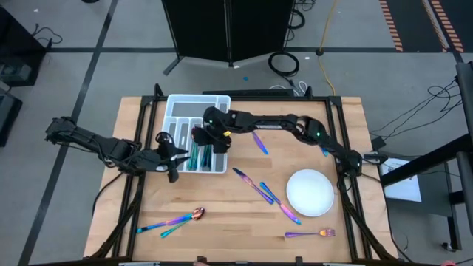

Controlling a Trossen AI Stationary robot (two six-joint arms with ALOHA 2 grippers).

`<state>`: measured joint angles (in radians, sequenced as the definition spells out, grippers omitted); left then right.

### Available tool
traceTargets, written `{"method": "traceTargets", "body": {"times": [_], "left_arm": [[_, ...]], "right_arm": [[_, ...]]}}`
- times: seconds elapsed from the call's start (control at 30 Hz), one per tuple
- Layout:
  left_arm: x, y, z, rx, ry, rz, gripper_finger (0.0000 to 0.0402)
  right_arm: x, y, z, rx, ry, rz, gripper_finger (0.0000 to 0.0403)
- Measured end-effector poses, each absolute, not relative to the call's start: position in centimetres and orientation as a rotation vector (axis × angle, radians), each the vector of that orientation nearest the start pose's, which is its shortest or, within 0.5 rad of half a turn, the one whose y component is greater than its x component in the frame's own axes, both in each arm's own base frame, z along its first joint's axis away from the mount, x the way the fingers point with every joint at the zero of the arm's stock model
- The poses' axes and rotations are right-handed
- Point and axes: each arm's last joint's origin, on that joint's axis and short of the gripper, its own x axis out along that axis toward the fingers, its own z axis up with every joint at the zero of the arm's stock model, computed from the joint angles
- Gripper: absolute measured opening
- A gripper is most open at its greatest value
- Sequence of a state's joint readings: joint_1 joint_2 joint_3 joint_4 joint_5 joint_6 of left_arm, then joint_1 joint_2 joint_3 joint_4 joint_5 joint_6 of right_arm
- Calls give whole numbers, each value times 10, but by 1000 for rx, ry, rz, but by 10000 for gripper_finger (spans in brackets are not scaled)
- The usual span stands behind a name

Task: Sort silverware
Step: Put the iridescent spoon into the white silverware tray

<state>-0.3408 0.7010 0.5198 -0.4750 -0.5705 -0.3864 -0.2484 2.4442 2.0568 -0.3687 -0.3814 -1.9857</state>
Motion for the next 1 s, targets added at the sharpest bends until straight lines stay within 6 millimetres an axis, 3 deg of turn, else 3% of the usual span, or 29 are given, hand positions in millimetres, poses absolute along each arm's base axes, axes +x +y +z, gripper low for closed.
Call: {"method": "traceTargets", "body": {"times": [0.33,0.57,1.0], "left_arm": [[141,-33,234,-120,511,335,114],[142,-34,235,-126,500,334,114],[142,-34,235,-133,499,320,114]], "right_arm": [[538,-120,174,-1775,218,807,0],[540,-120,174,-1714,172,801,3],[542,-118,175,-1671,156,784,71]]}}
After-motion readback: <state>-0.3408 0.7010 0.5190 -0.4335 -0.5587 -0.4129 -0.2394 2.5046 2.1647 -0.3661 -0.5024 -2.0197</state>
